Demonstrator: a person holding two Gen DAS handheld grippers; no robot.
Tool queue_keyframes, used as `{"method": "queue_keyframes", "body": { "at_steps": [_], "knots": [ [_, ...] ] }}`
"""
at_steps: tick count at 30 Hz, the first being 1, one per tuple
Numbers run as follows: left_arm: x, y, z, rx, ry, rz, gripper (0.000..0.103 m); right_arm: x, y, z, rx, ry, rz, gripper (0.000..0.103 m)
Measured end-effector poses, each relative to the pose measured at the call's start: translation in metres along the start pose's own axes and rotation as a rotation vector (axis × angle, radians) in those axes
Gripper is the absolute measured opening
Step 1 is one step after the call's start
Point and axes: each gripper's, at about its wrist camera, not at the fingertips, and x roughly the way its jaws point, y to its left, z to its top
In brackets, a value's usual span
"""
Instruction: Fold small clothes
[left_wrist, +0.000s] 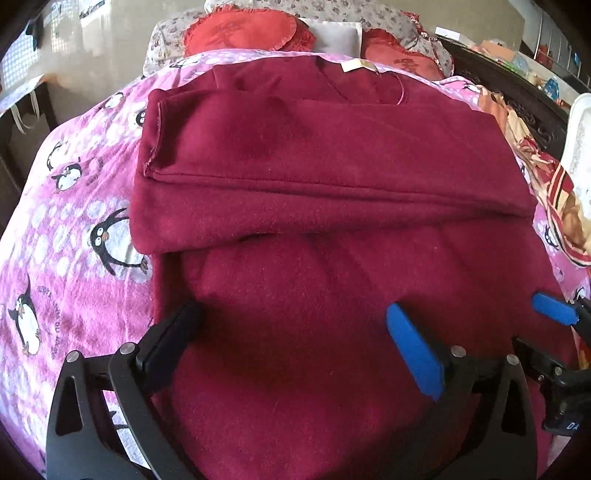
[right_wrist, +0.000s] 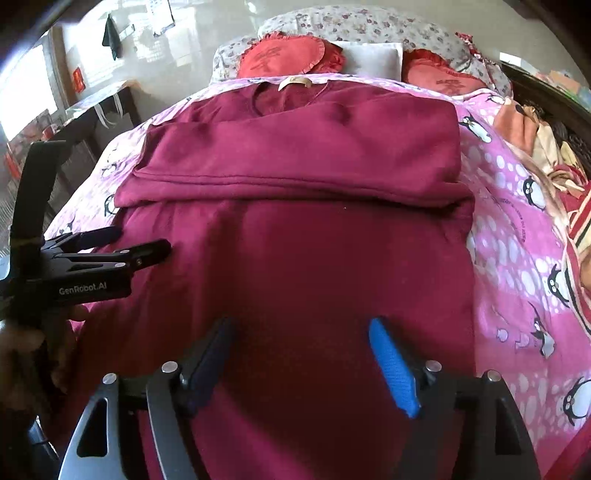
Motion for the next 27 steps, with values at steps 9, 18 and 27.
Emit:
{"method": "queue_keyframes", "body": {
  "at_steps": [9,18,27],
  "knots": [
    [0.001,0.004,-0.002,-0.011,-0.012,-0.009,0.102,0.003,0.002,-0.002,-0.011,-0.031,-0.011,0.081],
    [0.000,0.004,-0.005,-0.005,-0.016,0.006,0.102,0.007,0.007,-0.001,-0.036,-0.040,-0.058,0.086],
    [-0.001,0.002,-0.005,0.012,-0.010,0.016,0.102,0.010,0.011,0.001,-0.050,-0.023,-0.085,0.088]
  ]
}}
